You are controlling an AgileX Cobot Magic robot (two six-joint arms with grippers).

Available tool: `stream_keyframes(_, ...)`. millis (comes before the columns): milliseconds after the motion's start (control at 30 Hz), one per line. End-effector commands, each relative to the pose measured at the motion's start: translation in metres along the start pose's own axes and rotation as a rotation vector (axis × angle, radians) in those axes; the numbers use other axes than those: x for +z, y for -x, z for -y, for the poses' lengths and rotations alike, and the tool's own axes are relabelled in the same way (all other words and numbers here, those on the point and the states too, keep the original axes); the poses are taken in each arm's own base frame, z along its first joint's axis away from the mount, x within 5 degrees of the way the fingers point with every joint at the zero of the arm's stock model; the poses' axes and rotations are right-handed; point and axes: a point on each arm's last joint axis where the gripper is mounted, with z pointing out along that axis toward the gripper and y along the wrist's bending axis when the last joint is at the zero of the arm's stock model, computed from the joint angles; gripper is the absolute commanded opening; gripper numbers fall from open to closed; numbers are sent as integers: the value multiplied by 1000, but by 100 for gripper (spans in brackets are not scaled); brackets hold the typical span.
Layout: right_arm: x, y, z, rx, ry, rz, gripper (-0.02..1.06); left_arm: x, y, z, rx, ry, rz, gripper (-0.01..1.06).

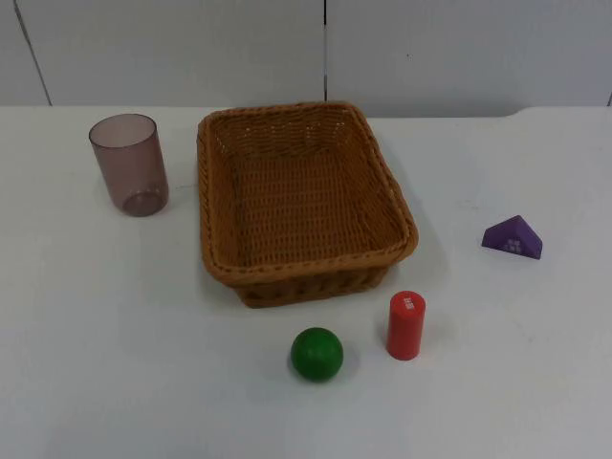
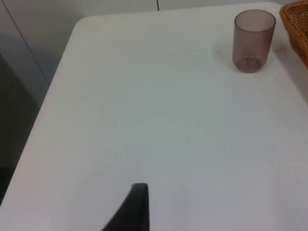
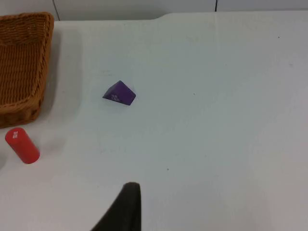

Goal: Pick up the basket with the left hand and place the triangular block into the basket with the right hand.

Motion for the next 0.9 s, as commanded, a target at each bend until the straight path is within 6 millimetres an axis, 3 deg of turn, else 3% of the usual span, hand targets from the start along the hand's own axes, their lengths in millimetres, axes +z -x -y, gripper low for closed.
stream_keyframes(0, 0, 0, 1, 10, -7, 10, 105, 1, 0, 0, 0, -1, 9, 105)
stream_keyframes(267, 0, 1, 4, -22, 4, 10, 105, 1, 0, 0, -31, -7, 9, 105)
stream_keyframes(400, -1, 7, 4, -35, -7, 31, 105, -1, 17, -1, -94, -1, 5, 105)
stream_keyframes(533, 7, 55, 5, -66, -39, 118, 105, 3, 75, -7, -79, 41, 69, 105)
stream_keyframes(567, 7, 55, 5, -66, -39, 118, 105, 3, 75, -7, -79, 41, 69, 105)
stream_keyframes(600, 12, 70, 6, -82, -53, 149, 105, 5, 89, -8, -84, 43, 81, 105)
stream_keyframes(633, 19, 90, 6, -102, -64, 184, 105, 13, 112, -9, -82, 46, 94, 105)
stream_keyframes(733, 38, 128, 3, -102, -49, 208, 105, 31, 154, -9, -67, 42, 138, 105)
stream_keyframes(767, 38, 128, 3, -102, -49, 208, 105, 31, 154, -9, -67, 42, 138, 105)
stream_keyframes(867, 54, 155, 1, -80, -42, 207, 105, 52, 182, -6, -83, 15, 143, 105)
